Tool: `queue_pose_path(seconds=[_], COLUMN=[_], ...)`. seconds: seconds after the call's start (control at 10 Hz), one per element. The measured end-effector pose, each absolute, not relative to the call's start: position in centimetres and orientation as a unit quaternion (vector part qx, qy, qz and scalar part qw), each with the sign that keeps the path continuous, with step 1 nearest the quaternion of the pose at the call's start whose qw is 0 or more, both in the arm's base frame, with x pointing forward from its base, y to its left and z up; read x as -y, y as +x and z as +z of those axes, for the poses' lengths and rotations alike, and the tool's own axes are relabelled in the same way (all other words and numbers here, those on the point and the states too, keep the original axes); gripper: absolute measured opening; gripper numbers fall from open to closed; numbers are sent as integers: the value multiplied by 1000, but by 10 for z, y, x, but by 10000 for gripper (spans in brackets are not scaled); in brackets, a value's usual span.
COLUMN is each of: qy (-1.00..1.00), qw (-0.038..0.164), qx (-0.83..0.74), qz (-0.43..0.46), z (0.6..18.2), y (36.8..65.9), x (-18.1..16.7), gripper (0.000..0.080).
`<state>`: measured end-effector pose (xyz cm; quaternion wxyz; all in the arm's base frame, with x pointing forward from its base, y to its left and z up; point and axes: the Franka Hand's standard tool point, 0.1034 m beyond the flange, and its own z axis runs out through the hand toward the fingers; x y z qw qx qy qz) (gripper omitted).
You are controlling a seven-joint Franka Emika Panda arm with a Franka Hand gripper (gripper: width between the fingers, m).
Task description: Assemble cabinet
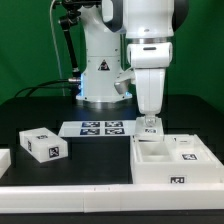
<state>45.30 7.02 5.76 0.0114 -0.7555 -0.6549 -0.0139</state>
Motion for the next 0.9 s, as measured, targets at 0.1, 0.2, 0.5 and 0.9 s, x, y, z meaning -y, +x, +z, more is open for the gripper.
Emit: queue_pose_path(seconds=[0.1, 0.2, 0.5, 0.9], qy=[-754, -751, -749, -743], qw=[12, 14, 15, 16], qx=[657, 660, 663, 669], qz=[-12, -8, -5, -1], z=[57, 57, 58, 57], y=[454, 454, 454, 454], x=[-69, -68, -68, -67], gripper=[68, 68, 68, 68])
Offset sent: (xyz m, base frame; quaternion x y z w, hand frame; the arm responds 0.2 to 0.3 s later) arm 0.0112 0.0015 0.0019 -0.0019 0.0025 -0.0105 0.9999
